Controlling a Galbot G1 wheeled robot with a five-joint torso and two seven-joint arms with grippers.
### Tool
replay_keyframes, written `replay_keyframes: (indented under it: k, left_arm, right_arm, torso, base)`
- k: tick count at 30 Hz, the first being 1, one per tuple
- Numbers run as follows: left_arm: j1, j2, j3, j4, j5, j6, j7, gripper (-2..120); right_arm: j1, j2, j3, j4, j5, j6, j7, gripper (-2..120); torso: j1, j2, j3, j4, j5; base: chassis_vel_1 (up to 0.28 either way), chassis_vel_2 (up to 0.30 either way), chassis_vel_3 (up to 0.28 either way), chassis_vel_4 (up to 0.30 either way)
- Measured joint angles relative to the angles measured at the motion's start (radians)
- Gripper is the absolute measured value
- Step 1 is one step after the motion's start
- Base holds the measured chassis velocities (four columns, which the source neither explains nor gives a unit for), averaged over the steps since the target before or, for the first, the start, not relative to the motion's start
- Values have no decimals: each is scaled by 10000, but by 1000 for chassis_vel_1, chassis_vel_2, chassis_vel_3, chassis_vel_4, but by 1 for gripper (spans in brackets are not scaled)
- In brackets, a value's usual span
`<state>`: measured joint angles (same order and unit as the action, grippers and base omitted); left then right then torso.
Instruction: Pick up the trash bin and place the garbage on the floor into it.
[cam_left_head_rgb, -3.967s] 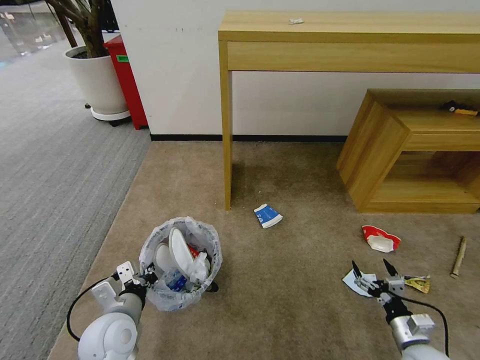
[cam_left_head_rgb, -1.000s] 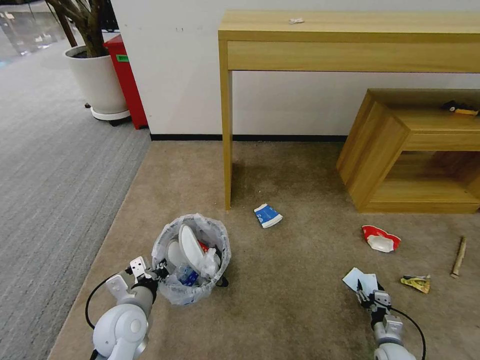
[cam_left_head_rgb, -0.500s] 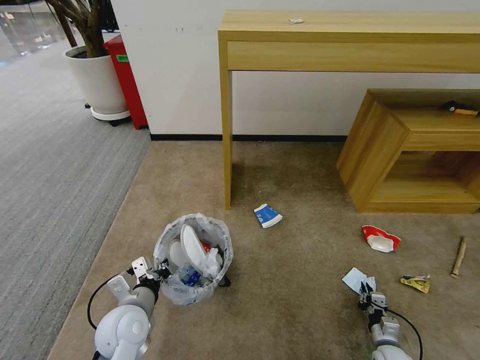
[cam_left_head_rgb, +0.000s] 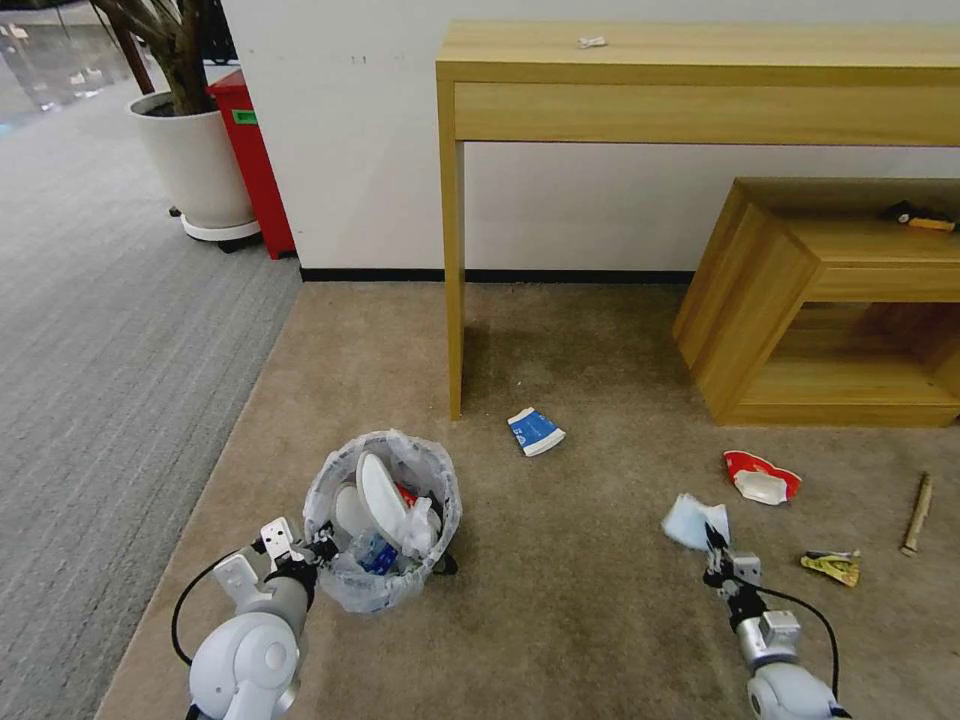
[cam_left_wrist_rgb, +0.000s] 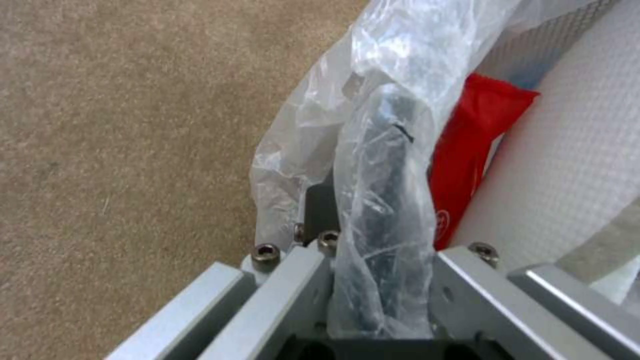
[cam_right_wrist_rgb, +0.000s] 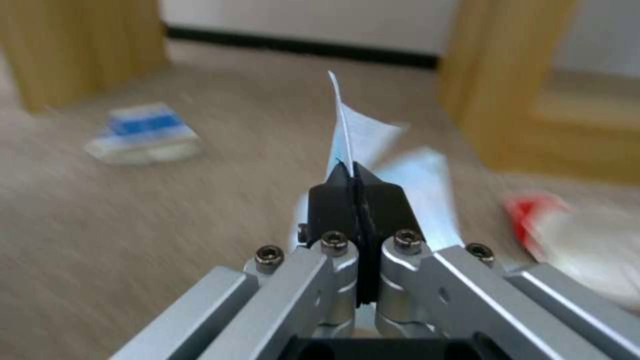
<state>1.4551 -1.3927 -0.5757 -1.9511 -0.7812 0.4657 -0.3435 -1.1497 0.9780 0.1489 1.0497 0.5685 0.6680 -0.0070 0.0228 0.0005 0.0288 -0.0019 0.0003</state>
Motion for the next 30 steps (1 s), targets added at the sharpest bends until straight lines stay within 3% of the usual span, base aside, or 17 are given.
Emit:
replay_keyframes:
  k: [6, 12, 20, 25, 30]
  left_arm:
    - [40, -79, -57, -13, 70, -13, 3, 0]
    - [82, -98, -154, -118, 84, -7, -12, 0]
    - [90, -174, -244, -162, 138, 32, -42, 0]
    - [26, -175, -171, -158, 201, 106, -99, 0]
    - [-44, -231, -130, -118, 265, 161, -139, 0]
  right_arm:
    - [-90, -531, -677, 2029, 472, -78, -416, 0]
    - [310, -885, -1446, 2987, 988, -124, -527, 0]
    - [1299, -1830, -2971, 4957, 1633, -435, -334, 0]
    - [2330, -2802, -4271, 6653, 2358, -682, -221, 0]
    - [3410, -2935, -5180, 7293, 2826, -793, -134, 0]
  torso:
    - [0, 1, 0, -1, -3]
    - [1, 1, 0, 0, 0]
    - [1, 0, 0, 0, -1]
    - [0, 1, 0, -2, -3]
    - [1, 1, 0, -2, 2]
  base:
    - [0, 0, 0, 0]
    - [0, 0, 0, 0]
    - [0, 0, 0, 0]
    - [0, 0, 0, 0]
    - [0, 0, 0, 0]
